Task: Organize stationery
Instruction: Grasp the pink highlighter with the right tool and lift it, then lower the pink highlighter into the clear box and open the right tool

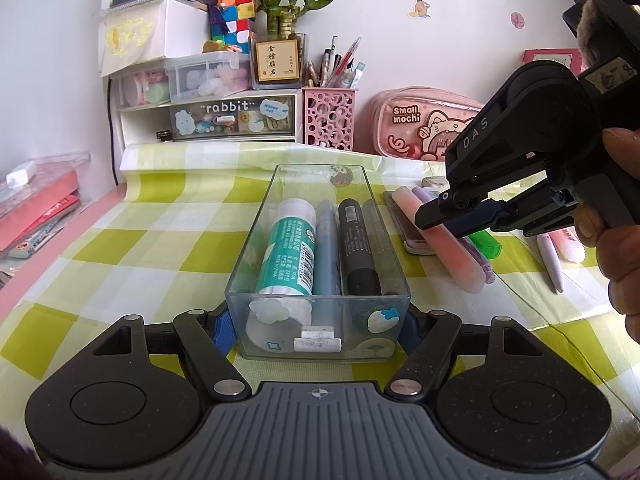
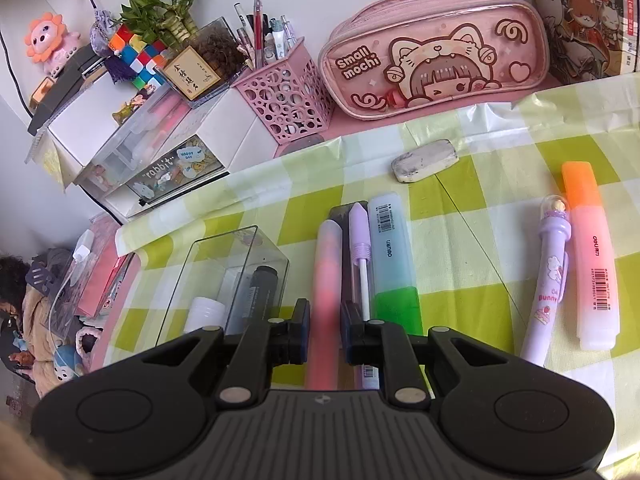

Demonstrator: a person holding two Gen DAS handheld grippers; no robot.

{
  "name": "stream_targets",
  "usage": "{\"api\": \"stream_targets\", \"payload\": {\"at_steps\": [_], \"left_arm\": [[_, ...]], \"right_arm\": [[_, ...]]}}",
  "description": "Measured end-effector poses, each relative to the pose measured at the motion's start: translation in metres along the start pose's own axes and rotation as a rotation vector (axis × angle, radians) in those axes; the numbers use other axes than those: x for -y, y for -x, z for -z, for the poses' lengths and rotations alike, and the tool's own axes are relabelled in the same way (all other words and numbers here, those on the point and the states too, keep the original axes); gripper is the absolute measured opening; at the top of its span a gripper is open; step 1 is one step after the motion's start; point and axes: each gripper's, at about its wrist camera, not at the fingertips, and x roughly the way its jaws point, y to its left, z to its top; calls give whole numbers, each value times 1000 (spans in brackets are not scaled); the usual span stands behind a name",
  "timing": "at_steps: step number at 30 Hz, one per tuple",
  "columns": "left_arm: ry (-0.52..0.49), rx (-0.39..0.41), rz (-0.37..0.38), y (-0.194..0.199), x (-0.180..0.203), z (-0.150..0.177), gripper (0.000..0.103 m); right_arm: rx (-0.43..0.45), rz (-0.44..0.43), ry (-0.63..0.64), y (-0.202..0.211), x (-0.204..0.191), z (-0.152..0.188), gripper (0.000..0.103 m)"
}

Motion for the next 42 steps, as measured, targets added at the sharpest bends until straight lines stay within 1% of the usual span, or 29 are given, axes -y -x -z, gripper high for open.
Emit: {"api": "stream_targets", "payload": {"at_steps": [7, 12, 14, 21, 25, 34, 38, 42], "left_arm": [[0, 0, 0, 0, 0, 0, 73], [1, -1, 0, 0, -1, 0, 73], [0, 0, -1, 0, -1, 0, 73], [0, 0, -1, 0, -1, 0, 73], [0, 0, 0, 0, -1, 0, 73], [0, 0, -1, 0, -1, 0, 73], [0, 0, -1, 0, -1, 0, 73], [0, 0, -2, 0, -1, 0, 73]], "right_arm": [[29, -9, -21, 10, 4, 7, 5], [55, -41, -71, 23, 17, 8, 5], [66, -41, -84, 27, 21, 8, 5], [64, -49, -96, 29, 21, 10, 5], [73, -61, -82, 34, 12, 10, 5], [72, -153, -66, 40, -28, 8, 5], [23, -209, -92, 30, -40, 8, 5], [-7, -195, -91, 18, -48, 10, 5]]}}
